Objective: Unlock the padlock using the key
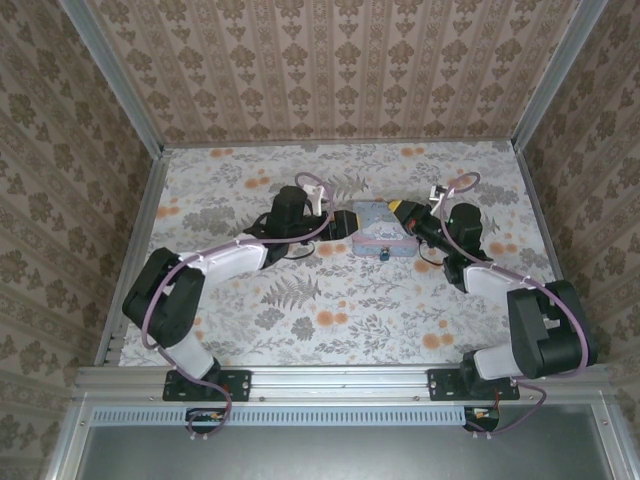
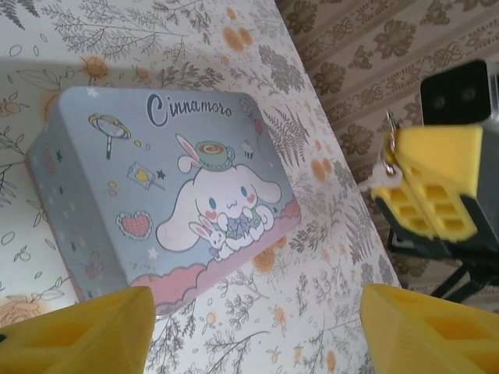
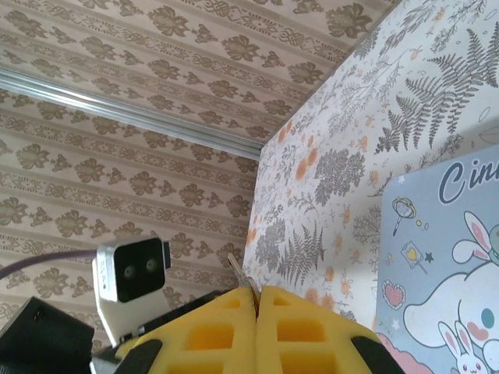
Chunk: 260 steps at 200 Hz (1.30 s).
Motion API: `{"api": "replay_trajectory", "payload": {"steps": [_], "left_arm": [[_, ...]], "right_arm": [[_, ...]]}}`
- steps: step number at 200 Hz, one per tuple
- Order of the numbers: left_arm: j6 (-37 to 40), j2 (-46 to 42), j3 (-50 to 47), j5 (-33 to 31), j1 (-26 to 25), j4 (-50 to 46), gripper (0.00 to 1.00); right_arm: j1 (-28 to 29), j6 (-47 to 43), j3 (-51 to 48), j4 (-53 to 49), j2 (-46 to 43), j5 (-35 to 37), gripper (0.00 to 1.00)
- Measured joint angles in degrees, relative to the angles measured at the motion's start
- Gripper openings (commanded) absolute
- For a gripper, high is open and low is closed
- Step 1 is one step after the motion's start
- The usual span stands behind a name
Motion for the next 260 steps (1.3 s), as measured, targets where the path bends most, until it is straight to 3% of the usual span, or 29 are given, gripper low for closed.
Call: {"api": "replay_trajectory", "payload": {"steps": [125,206,260], "left_arm": [[-3.67,3.58,2.71,0.63,-1.36,6.73,0.71],[3.78,8.13,1.22,-1.16,-12.52,4.5,0.71],[5.4,16.61,2.51,-3.32,-12.39,3.23,0.7]], "right_arm": [[-0.72,-0.02,-0.28,0.15,-0.31,0.37,0.0],[-5.51,-0.85,2.99,-2.8,7.8,2.14,0.0],[-5.79,-0.39,4.5,-1.88,13.6,1.66,0.0]]}}
